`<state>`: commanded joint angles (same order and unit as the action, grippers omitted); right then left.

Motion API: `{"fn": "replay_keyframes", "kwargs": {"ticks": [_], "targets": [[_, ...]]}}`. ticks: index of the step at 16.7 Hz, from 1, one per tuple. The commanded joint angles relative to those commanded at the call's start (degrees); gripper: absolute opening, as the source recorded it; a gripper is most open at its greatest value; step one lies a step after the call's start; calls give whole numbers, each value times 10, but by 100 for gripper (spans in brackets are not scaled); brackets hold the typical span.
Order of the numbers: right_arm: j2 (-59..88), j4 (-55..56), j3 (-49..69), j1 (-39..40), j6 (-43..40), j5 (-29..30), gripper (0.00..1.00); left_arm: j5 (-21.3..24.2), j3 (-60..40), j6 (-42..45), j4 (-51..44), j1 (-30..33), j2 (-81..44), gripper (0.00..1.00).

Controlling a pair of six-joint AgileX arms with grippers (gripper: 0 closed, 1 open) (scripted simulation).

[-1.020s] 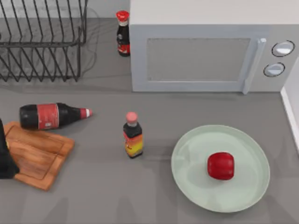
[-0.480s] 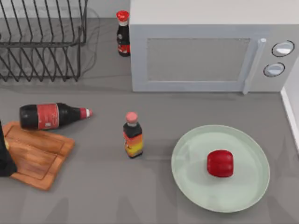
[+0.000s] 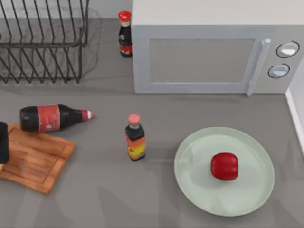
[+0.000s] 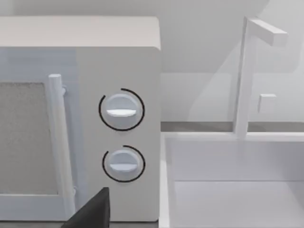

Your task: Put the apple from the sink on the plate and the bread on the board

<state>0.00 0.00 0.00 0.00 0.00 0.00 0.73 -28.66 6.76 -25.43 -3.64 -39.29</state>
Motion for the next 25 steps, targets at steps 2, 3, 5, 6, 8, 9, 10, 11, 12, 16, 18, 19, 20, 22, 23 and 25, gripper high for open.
{"fn": "replay_keyframes", "kwargs": {"ticks": [2, 3, 5, 6, 8, 9, 10, 11, 12, 16, 18, 19, 20, 22, 23, 25], "targets": [[0, 0, 0, 0, 0, 0, 100, 2, -74, 17, -71, -10, -125, 100], [0, 0, 0, 0, 0, 0, 100, 4, -110, 26, -106, -15, -185, 100], [0, 0, 0, 0, 0, 0, 100, 6, -180, 43, -173, -24, -291, 100], [0, 0, 0, 0, 0, 0, 100, 6, -213, 51, -203, -29, -338, 100], [0, 0, 0, 0, 0, 0, 100, 7, -275, 65, -257, -37, -421, 100], [0, 0, 0, 0, 0, 0, 100, 8, -302, 71, -280, -40, -459, 100], [0, 0, 0, 0, 0, 0, 100, 8, -327, 77, -300, -43, -493, 100], [0, 0, 0, 0, 0, 0, 100, 8, -349, 82, -318, -46, -523, 100], [0, 0, 0, 0, 0, 0, 100, 9, -368, 86, -332, -48, -546, 100], [0, 0, 0, 0, 0, 0, 100, 9, -399, 93, -355, -52, -583, 100], [0, 0, 0, 0, 0, 0, 100, 9, -399, 93, -355, -52, -583, 100], [0, 0, 0, 0, 0, 0, 100, 9, -399, 93, -355, -52, -583, 100], [0, 0, 0, 0, 0, 0, 100, 9, -398, 93, -354, -49, -581, 100], [0, 0, 0, 0, 0, 0, 100, 9, -391, 91, -345, -50, -586, 100], [0, 0, 0, 0, 0, 0, 100, 9, -383, 91, -333, -50, -591, 100], [0, 0, 0, 0, 0, 0, 100, 9, -363, 91, -298, -50, -604, 100]]}}
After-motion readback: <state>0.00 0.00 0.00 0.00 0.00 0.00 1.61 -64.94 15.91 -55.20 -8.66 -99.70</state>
